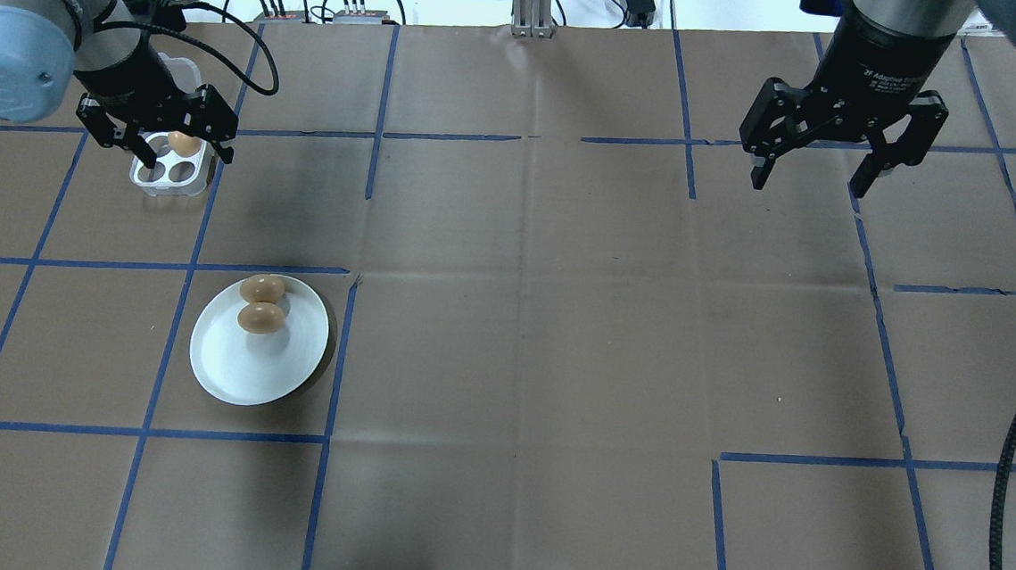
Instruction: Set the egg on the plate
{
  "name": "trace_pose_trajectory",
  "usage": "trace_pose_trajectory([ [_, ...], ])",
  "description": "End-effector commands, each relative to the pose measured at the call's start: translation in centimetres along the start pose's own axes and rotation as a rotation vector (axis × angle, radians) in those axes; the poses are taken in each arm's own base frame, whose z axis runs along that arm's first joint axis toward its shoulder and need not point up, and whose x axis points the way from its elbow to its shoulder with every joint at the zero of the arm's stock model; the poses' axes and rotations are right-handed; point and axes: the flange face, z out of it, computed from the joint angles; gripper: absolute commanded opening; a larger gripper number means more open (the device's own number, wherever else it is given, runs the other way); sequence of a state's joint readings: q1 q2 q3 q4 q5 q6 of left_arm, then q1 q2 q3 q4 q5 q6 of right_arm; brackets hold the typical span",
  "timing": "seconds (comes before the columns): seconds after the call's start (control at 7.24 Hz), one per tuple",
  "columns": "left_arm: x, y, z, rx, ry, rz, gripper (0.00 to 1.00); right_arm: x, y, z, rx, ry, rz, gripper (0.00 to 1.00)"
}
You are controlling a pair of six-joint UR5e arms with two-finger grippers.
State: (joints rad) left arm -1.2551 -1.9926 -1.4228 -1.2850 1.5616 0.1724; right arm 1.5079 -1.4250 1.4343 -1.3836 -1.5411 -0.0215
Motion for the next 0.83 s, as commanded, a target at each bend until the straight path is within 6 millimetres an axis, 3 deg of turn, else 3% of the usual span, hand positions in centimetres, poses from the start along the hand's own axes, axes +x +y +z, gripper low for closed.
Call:
trace_pose_trajectory([
  [0.0,-4.8,-7.6,3.6,0.026,-0.013,0.035,1.0,0.0,0.0,0.0,0.0,0.001,0.0,1.0],
  [0.41,-5.7,-10.9,11.5,0.035,-0.02,0.09,0.99,0.0,0.0,0.0,0.0,-0.001,0.0,1.0],
  [0.69,-6.4,-11.1,14.3,0.003,-0.011,0.1,0.99,0.0,-0.1,0.1,-0.001,-0.001,0.0,1.0],
])
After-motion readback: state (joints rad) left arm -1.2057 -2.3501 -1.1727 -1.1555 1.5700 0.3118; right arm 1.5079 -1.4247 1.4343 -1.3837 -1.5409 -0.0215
